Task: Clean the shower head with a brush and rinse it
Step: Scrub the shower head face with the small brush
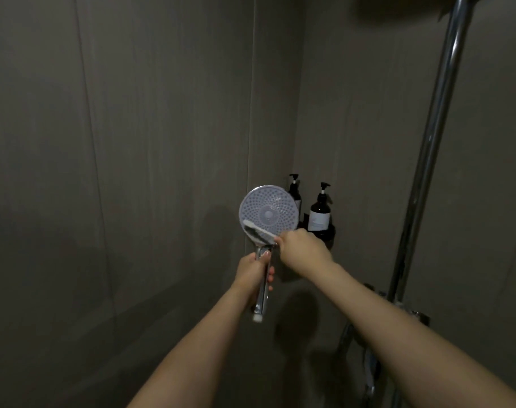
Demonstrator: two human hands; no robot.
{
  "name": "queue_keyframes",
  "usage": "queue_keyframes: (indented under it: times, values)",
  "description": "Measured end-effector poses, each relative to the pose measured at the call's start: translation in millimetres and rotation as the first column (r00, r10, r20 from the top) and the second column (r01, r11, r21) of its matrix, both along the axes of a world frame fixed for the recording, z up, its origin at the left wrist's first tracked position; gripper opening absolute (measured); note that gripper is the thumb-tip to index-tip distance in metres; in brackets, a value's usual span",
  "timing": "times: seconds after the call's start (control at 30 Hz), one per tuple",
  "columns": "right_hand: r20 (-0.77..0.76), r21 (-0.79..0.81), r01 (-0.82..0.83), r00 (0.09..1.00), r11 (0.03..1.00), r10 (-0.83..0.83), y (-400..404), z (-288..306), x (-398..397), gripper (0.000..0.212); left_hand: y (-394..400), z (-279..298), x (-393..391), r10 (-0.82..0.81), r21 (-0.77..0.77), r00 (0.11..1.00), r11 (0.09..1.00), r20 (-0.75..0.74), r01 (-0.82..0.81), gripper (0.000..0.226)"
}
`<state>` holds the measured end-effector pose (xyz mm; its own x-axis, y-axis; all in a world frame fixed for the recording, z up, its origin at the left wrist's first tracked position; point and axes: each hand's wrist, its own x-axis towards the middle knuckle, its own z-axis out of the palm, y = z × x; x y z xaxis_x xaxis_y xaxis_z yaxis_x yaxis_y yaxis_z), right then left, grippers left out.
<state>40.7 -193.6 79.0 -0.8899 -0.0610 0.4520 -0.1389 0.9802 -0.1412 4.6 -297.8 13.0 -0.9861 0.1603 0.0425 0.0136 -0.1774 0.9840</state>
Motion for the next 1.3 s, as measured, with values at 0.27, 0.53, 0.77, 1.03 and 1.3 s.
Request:
queue_keyframes:
  times: [0.27,0.53,0.77,1.03,1.3]
  values:
    - [-0.126,-0.191,0.218,0.961,0.957,-0.245,30,21,-2,0.027,-10,5,10,-0.009,-0.029,1.000,1.000,0.001,0.009,0.021]
    - [0.000,-0.026,0.137,0.991,0.990,-0.137,17,7,10,0.023,-11,7,19,-0.004,0.015,1.000,1.000,0.025,0.004,0.021]
    - [0.022,0.100,-0.071,0.997,0.993,0.069,-6,-3,15,0.032,-18,9,19,0.028,0.012,0.999,1.000,0.028,-0.028,0.020]
    - [-0.191,-0.214,0.212,0.948,0.953,-0.254,26,22,10,0.031,-10,21,21,0.012,-0.018,1.000,1.000,-0.019,-0.012,0.024]
    - [0.212,0.027,0.002,0.977,1.000,-0.008,15,9,11,0.025,-14,18,18,0.030,0.005,0.999,1.000,0.019,-0.030,0.022]
